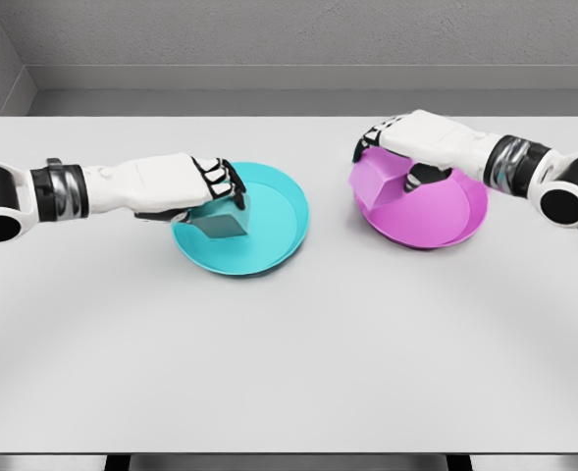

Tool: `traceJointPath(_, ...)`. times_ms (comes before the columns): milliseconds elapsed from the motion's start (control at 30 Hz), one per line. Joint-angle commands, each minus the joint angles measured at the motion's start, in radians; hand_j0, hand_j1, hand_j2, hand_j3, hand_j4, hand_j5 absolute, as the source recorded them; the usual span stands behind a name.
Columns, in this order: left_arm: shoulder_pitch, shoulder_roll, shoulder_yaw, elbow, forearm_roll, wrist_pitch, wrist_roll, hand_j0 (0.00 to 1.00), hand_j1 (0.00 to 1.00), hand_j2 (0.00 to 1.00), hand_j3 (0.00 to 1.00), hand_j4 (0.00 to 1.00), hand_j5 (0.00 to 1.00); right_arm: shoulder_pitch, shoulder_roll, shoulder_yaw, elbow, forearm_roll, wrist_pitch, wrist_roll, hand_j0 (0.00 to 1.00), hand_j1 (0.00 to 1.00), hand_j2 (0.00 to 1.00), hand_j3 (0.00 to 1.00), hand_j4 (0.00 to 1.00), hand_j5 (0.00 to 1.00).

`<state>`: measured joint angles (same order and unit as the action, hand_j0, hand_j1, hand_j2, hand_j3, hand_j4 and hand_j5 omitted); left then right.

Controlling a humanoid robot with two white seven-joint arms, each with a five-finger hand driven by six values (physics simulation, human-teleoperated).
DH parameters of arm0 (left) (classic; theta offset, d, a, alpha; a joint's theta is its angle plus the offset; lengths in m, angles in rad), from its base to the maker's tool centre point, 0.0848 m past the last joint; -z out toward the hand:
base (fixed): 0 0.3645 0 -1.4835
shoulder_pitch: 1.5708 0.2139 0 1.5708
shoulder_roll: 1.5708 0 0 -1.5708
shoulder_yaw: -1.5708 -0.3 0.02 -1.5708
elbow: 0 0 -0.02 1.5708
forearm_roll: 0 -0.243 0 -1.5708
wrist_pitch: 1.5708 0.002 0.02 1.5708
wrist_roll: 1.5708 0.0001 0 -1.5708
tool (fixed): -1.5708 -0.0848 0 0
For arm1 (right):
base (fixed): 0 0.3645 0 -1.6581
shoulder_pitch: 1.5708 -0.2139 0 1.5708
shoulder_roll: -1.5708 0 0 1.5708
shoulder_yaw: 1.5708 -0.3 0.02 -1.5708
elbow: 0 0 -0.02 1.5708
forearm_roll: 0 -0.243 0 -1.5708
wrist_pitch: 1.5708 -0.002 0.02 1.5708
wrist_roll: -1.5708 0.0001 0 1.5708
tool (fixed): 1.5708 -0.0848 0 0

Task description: Place the blocks in the corresponding plates according to their colors

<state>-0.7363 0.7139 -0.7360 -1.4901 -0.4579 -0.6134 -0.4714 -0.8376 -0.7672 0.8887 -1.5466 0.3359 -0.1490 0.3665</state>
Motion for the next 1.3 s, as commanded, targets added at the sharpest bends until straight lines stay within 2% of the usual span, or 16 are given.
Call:
traceJointPath(0, -0.003, -0.045, -0.011, 0.059, -0.019, 0.003, -0.001, 0.29, 0.29, 0.29, 0.29, 0.29, 0.29, 0.000, -0.003, -0.016, 0.057, -0.002, 0.005, -0.001, 0.62, 0.62, 0.62, 0.62, 0.62, 0.62)
traceJointPath(133, -0.028, -0.077, -0.036, 0.114, -0.038, 0.003, -0.001, 0.33, 0.33, 0.33, 0.33, 0.33, 0.33, 0.003, -0.001, -0.022, 0.167, -0.002, 0.003, -0.003, 0.62, 0.62, 0.62, 0.62, 0.62, 0.62)
traceJointPath(200, -0.037, -0.091, -0.039, 0.117, -0.070, 0.003, -0.001, 0.57, 0.57, 0.57, 0.57, 0.57, 0.57, 0.006, -0.001, -0.022, 0.204, -0.002, 0.003, -0.003, 0.62, 0.62, 0.62, 0.62, 0.62, 0.62)
traceJointPath(267, -0.040, -0.096, -0.040, 0.120, -0.071, 0.003, -0.001, 0.75, 0.75, 0.75, 0.75, 0.75, 0.75, 0.009, 0.000, -0.020, 0.218, -0.002, 0.003, -0.006, 0.63, 0.63, 0.63, 0.63, 0.63, 0.63)
traceJointPath(300, -0.041, -0.099, -0.040, 0.119, -0.073, 0.003, 0.000, 0.96, 0.96, 0.96, 0.96, 0.96, 0.96, 0.009, 0.002, -0.020, 0.217, -0.002, 0.003, -0.006, 0.64, 0.64, 0.64, 0.64, 0.64, 0.64)
traceJointPath(333, -0.041, -0.106, -0.040, 0.119, -0.079, 0.003, 0.000, 1.00, 1.00, 1.00, 1.00, 1.00, 1.00, 0.009, 0.003, -0.020, 0.217, -0.002, 0.003, -0.009, 0.67, 0.67, 0.67, 0.67, 0.67, 0.67)
traceJointPath(367, -0.043, -0.106, -0.040, 0.119, -0.084, 0.003, 0.000, 1.00, 1.00, 1.00, 1.00, 1.00, 1.00, 0.009, 0.006, -0.020, 0.217, -0.003, 0.008, -0.012, 0.98, 0.98, 0.98, 0.98, 0.98, 0.98)
traceJointPath(400, -0.043, -0.106, -0.040, 0.119, -0.084, 0.003, 0.002, 1.00, 1.00, 1.00, 1.00, 1.00, 1.00, 0.009, 0.008, -0.020, 0.210, -0.002, 0.016, -0.012, 1.00, 1.00, 1.00, 1.00, 1.00, 1.00)
traceJointPath(633, -0.045, -0.102, -0.034, 0.109, -0.065, 0.003, 0.008, 1.00, 1.00, 1.00, 1.00, 1.00, 1.00, 0.009, -0.001, -0.022, 0.198, 0.000, 0.003, -0.012, 1.00, 1.00, 1.00, 1.00, 1.00, 1.00)
traceJointPath(700, -0.043, -0.093, -0.026, 0.105, -0.050, 0.003, 0.008, 1.00, 1.00, 1.00, 1.00, 1.00, 1.00, 0.017, -0.041, -0.103, 0.186, 0.000, 0.000, -0.006, 1.00, 1.00, 1.00, 1.00, 1.00, 1.00)
traceJointPath(800, -0.045, -0.051, -0.023, 0.068, -0.030, 0.003, 0.010, 1.00, 1.00, 1.00, 1.00, 1.00, 1.00, 0.046, -0.100, -0.180, 0.085, 0.000, 0.000, -0.003, 1.00, 1.00, 1.00, 1.00, 1.00, 1.00)
traceJointPath(867, -0.045, 0.016, -0.020, 0.031, 0.012, 0.003, 0.010, 1.00, 1.00, 1.00, 1.00, 1.00, 1.00, 0.106, -0.136, -0.249, 0.025, 0.000, -0.006, -0.003, 1.00, 1.00, 1.00, 1.00, 1.00, 1.00)
traceJointPath(933, -0.028, 0.061, 0.024, -0.002, 0.036, 0.003, 0.010, 1.00, 1.00, 1.00, 1.00, 1.00, 1.00, 0.181, -0.159, -0.343, 0.002, -0.003, -0.083, -0.003, 1.00, 1.00, 1.00, 1.00, 1.00, 1.00)
traceJointPath(1100, -0.020, 0.177, 0.026, -0.035, 0.140, 0.003, 0.010, 1.00, 1.00, 1.00, 1.00, 1.00, 1.00, 0.301, -0.193, -0.452, 0.000, -0.012, -0.319, -0.003, 1.00, 1.00, 1.00, 1.00, 1.00, 1.00)
traceJointPath(1200, 0.003, 0.252, 0.026, -0.036, 0.223, 0.003, 0.010, 1.00, 1.00, 1.00, 1.00, 1.00, 1.00, 0.318, -0.193, -0.444, -0.035, -0.012, -0.328, -0.003, 1.00, 1.00, 1.00, 1.00, 1.00, 1.00)
traceJointPath(1267, 0.018, 0.262, 0.027, -0.038, 0.225, 0.003, 0.010, 1.00, 1.00, 1.00, 1.00, 1.00, 1.00, 0.345, -0.195, -0.444, -0.036, -0.012, -0.330, -0.003, 1.00, 1.00, 1.00, 1.00, 1.00, 1.00)
